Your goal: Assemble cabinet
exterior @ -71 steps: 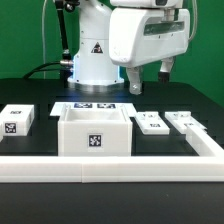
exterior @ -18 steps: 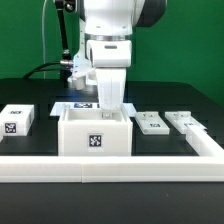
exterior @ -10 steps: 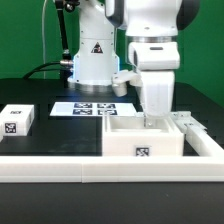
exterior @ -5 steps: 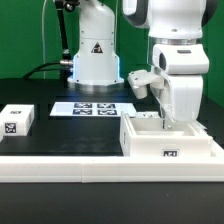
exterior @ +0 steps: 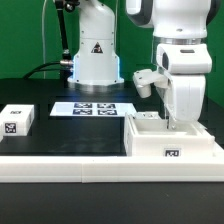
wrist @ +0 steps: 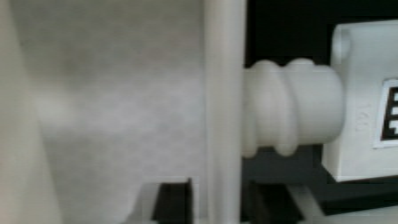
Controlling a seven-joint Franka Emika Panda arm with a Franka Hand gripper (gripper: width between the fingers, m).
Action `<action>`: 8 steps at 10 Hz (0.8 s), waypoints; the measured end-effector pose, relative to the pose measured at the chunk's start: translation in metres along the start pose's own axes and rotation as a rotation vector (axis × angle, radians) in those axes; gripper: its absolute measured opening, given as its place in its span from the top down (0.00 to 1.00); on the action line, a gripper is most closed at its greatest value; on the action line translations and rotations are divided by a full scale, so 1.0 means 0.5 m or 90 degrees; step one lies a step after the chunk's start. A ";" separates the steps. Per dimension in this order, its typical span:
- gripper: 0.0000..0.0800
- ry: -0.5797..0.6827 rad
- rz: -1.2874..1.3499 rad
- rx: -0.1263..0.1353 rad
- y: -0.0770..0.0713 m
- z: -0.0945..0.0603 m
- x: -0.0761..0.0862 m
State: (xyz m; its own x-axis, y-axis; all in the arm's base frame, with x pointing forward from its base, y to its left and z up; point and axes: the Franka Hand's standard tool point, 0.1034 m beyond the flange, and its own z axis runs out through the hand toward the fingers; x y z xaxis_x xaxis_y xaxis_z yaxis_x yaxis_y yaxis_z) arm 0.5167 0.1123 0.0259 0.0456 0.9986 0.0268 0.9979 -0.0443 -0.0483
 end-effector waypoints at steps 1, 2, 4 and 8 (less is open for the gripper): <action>0.63 0.000 0.000 0.000 0.000 0.000 0.000; 0.63 0.000 0.000 0.000 0.000 0.000 -0.001; 0.25 0.000 0.001 0.000 0.000 0.000 -0.001; 0.01 0.000 0.007 -0.001 -0.001 -0.003 -0.001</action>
Offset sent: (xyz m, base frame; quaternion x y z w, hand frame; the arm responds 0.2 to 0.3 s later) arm 0.0000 0.0000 0.0000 0.0000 0.0000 0.0000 1.0000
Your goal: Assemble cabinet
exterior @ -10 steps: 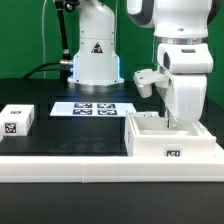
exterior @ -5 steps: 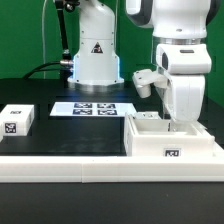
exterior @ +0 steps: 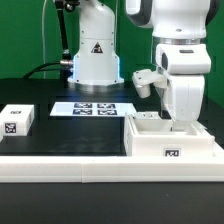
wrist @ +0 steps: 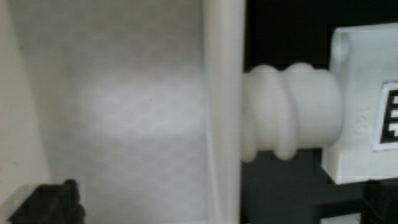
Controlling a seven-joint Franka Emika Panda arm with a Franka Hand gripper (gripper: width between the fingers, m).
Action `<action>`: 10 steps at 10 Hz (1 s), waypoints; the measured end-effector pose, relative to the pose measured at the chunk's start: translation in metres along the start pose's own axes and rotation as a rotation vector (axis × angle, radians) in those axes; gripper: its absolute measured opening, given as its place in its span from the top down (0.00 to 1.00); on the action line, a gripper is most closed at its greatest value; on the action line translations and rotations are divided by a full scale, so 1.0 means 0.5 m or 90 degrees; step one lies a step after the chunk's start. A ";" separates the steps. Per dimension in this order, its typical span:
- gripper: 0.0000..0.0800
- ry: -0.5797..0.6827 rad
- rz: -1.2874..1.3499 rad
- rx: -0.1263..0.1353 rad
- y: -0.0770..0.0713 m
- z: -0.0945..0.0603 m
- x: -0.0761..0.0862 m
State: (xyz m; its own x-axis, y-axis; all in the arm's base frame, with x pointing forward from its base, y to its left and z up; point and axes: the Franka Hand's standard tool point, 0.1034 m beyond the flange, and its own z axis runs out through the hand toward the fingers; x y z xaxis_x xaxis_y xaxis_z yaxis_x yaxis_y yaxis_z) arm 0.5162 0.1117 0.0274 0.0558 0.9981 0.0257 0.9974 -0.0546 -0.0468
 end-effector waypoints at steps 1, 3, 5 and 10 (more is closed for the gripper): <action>0.01 -0.002 0.006 -0.004 -0.007 -0.016 0.000; 0.00 -0.007 0.005 -0.009 -0.028 -0.044 -0.007; 0.00 -0.008 0.021 -0.017 -0.060 -0.074 0.004; 0.00 0.028 0.029 -0.045 -0.161 -0.048 0.095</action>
Offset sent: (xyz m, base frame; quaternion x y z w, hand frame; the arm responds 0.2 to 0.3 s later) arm -0.0282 0.0024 0.0301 -0.0108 0.0013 0.0079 0.9999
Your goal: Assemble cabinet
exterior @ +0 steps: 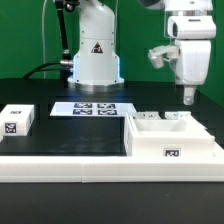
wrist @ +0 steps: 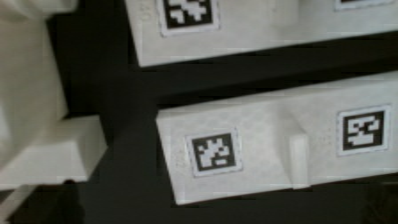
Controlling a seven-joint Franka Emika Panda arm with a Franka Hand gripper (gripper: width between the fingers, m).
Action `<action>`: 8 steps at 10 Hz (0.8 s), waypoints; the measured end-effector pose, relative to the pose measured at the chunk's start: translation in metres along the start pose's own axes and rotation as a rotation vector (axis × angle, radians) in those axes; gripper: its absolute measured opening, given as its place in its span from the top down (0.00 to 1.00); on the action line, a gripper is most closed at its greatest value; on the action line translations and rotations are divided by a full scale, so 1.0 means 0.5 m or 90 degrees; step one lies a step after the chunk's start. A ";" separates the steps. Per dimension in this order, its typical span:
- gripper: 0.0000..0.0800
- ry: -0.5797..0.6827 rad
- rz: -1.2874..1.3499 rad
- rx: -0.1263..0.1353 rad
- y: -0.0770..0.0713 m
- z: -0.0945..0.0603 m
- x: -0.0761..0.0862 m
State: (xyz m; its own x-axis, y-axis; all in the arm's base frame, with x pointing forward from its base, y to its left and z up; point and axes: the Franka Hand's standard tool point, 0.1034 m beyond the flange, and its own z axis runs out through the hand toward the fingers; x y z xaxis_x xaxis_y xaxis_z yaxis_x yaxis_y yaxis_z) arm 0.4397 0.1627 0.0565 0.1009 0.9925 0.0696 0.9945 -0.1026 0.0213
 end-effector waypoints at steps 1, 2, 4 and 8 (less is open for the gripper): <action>0.00 0.004 -0.001 0.006 -0.006 0.021 0.001; 0.00 0.003 0.001 0.008 -0.005 0.021 -0.001; 0.00 0.003 0.002 0.009 -0.006 0.023 -0.003; 0.00 0.024 -0.012 -0.003 0.003 0.089 -0.034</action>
Offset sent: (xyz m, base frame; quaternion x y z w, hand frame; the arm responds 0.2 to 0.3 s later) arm 0.0000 0.0000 0.0000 0.0000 0.0000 0.0000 1.0000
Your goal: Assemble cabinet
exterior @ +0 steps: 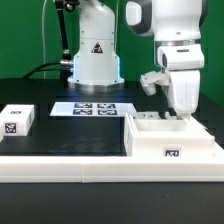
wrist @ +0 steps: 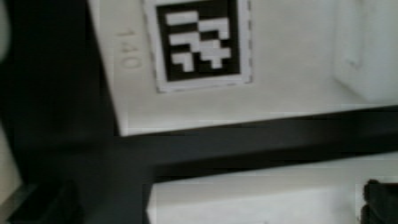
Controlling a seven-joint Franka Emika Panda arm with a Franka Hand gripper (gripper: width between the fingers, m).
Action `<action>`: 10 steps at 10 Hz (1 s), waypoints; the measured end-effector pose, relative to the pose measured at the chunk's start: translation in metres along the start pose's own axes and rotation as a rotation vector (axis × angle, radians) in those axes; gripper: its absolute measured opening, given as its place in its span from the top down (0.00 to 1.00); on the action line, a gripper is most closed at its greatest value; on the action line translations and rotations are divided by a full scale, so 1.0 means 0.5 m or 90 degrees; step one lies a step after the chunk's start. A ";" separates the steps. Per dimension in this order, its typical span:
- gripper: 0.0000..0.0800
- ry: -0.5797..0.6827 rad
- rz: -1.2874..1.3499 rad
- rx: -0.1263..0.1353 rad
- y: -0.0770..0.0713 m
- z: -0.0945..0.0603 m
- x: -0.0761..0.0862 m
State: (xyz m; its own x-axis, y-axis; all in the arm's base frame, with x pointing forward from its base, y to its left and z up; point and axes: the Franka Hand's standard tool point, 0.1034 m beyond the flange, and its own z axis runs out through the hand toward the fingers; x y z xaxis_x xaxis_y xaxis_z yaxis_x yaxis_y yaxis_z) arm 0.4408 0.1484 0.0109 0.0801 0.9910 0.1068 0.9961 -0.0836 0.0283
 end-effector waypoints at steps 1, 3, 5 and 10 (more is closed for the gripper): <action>0.00 0.007 0.002 -0.007 -0.009 0.004 0.007; 0.00 0.013 0.009 -0.014 -0.014 0.004 0.023; 0.00 0.006 0.008 -0.011 -0.011 -0.010 0.022; 0.00 -0.013 0.041 -0.006 -0.003 -0.060 0.023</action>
Offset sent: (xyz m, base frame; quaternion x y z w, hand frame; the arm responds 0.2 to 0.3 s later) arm -0.0096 0.0063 0.0120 0.0099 -0.0132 -0.0017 0.9999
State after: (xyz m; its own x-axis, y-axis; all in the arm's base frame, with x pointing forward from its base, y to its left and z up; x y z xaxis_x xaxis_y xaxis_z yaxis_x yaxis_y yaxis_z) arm 0.4390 0.1569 0.0418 0.1456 0.9854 0.0888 0.9884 -0.1488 0.0307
